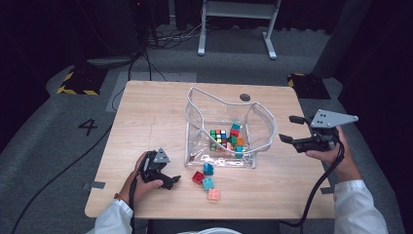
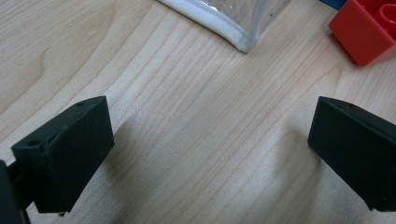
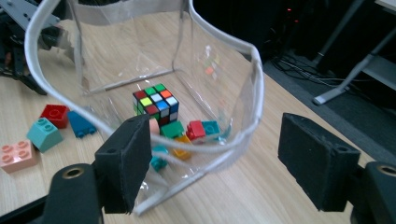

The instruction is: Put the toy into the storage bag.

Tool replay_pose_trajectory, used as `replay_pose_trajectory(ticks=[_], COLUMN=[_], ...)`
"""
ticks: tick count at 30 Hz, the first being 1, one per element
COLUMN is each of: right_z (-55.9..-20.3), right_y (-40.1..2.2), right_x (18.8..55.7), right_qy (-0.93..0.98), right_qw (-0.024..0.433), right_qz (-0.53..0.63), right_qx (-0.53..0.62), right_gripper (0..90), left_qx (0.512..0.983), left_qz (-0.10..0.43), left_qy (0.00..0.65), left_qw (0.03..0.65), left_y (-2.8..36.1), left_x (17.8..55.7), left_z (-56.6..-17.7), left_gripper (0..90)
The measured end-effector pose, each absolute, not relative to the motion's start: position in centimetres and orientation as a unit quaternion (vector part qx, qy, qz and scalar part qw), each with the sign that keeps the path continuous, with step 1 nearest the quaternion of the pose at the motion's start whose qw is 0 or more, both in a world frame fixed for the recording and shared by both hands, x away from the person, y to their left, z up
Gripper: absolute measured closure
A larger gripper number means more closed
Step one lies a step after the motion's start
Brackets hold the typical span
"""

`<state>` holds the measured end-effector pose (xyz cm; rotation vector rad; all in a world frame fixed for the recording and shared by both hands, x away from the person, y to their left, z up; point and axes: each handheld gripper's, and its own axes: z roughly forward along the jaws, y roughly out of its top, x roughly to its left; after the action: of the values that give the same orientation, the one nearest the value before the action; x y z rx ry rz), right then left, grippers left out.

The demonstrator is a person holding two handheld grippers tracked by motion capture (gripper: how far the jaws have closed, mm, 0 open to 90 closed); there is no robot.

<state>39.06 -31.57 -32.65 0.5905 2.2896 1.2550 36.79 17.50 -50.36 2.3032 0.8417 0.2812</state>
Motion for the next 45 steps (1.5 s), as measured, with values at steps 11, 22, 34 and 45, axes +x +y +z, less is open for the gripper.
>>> replay_pose_trajectory(ticks=[11, 22, 34, 45], right_z=[-39.5, -46.1, -49.9, -50.3], right_y=[-33.1, -26.8, -18.9, -15.5], right_x=[36.1, 34.7, 32.6, 32.1], right_qy=[0.834, 0.879, 0.902, 0.909], right_qw=[0.168, 0.087, 0.029, 0.033], right_qz=[0.472, 0.435, 0.418, 0.402], right_qx=[0.232, 0.176, 0.103, 0.101], right_gripper=[28.1, 30.6, 33.2, 37.0], left_qx=[0.880, 0.880, 0.880, 0.880], left_qz=[0.105, 0.105, 0.106, 0.105], left_qy=[0.324, 0.324, 0.323, 0.323], left_qw=[0.331, 0.331, 0.331, 0.331], left_y=[17.5, 17.5, 17.5, 17.5], left_x=[36.8, 36.8, 36.8, 36.8], left_z=[-50.4, -50.4, -50.4, -50.4], left_gripper=[0.3, 0.4, 0.4, 0.4])
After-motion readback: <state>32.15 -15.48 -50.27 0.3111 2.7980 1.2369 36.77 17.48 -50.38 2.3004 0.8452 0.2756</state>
